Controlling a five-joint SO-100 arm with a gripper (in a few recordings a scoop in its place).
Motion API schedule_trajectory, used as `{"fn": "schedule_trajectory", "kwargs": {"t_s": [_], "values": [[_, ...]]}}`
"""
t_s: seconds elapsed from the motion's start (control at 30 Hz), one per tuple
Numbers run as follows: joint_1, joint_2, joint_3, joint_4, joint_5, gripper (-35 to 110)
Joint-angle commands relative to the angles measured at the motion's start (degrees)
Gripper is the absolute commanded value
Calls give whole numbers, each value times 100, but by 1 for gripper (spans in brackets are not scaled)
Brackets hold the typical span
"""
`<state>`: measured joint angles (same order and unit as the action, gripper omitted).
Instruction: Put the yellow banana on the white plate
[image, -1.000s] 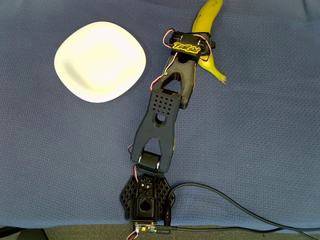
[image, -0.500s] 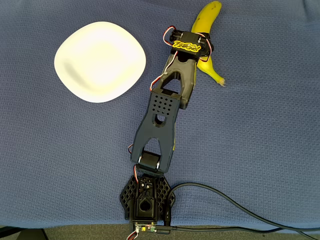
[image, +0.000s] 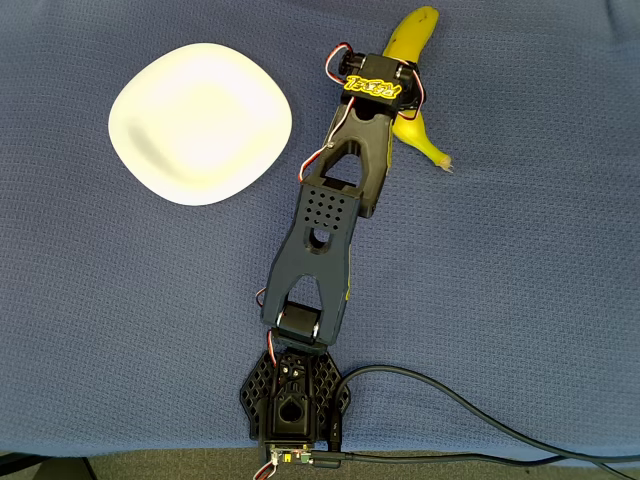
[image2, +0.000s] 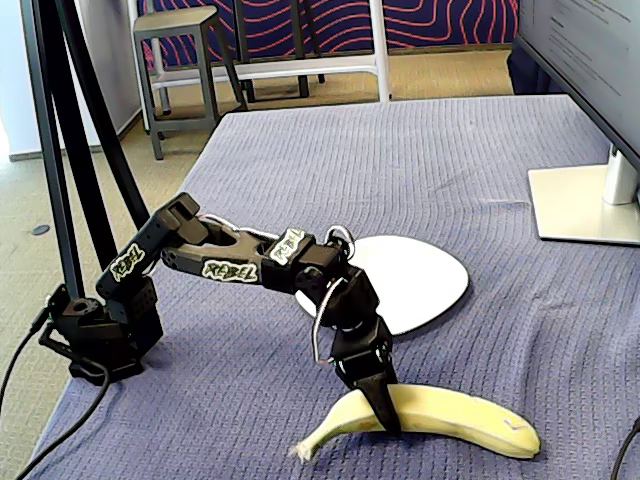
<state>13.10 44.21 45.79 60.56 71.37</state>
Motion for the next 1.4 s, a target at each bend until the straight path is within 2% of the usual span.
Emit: {"fn": "schedule_trajectory", "kwargs": {"t_s": [0.0, 0.3, 0.6, 0.93, 1.37], "values": [[-193, 1011, -536, 299, -88, 0], [-360, 1362, -738, 694, -123, 0], [-536, 1907, -782, 1837, -246, 0], [-606, 2821, 466, 1872, -360, 0], [-1441, 4008, 2628, 1696, -562, 0]]}}
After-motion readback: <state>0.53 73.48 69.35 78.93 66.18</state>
